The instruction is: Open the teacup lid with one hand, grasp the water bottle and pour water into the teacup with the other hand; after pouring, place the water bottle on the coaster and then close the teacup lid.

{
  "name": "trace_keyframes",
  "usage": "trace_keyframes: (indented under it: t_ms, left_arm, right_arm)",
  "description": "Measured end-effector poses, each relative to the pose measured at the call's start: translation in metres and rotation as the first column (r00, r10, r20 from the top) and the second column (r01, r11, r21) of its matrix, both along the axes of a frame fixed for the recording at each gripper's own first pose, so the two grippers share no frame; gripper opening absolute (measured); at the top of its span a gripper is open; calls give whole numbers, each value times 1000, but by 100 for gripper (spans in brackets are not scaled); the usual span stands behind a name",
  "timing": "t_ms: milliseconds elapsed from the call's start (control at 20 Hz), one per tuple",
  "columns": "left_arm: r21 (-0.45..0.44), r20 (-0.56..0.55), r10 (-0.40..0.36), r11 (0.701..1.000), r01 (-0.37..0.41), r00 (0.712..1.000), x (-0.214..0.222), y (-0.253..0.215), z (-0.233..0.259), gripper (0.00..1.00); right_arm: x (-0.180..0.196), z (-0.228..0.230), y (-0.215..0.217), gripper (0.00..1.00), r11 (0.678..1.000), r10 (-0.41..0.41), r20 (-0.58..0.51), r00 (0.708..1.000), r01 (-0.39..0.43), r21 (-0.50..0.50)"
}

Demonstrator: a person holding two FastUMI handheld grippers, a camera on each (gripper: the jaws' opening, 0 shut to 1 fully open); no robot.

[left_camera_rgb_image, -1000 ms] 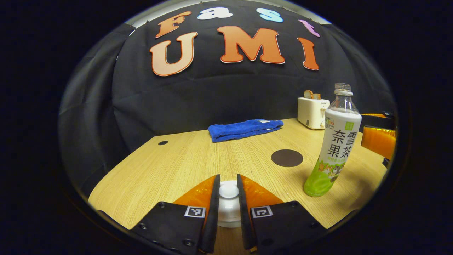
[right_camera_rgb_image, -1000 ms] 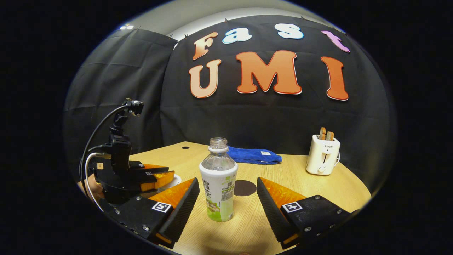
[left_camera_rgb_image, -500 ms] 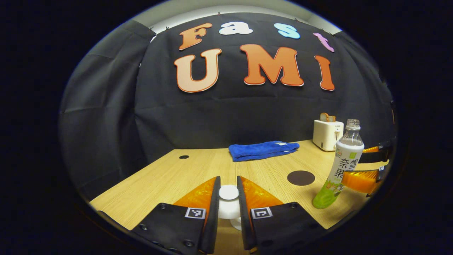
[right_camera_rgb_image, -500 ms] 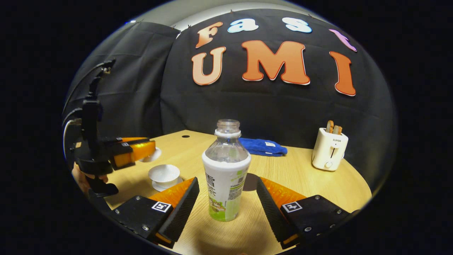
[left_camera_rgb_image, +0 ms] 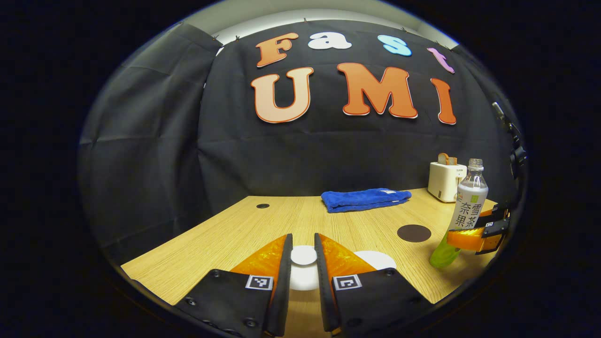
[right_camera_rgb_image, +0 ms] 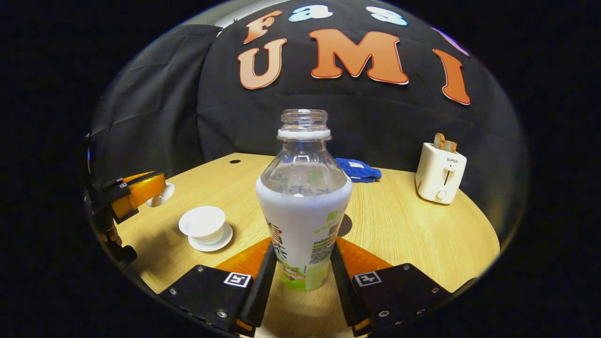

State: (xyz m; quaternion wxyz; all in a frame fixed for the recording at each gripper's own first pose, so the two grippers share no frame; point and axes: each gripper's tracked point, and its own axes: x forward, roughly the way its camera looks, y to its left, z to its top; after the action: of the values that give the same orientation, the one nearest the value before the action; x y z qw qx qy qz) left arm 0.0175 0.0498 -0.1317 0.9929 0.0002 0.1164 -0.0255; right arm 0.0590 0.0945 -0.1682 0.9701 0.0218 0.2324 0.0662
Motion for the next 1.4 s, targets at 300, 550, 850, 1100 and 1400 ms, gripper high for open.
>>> trace_keyframes:
  t_ms: [300,550,850,1100,1400]
  left_arm:
    - [-17,-39,22,1000,-22,999,-7,20,-12,33]
    - [-8,-28,45,999,-45,999,-10,39,-9,29]
    - [-11,-16,74,997,-75,997,-16,60,-9,33]
    - [-5,-23,70,998,-70,997,-14,68,-16,29]
    - [26,-37,61,998,-60,997,-10,81,-17,29]
  right_arm:
    - [7,9,2,63,988,33,15,999,-30,-153]
    - [23,34,-7,62,927,42,87,995,-7,-374]
    - [42,54,-3,62,769,152,153,976,-19,-639]
    - [46,39,7,62,576,244,132,961,-34,-817]
    - [57,33,19,62,374,326,33,945,-97,-923]
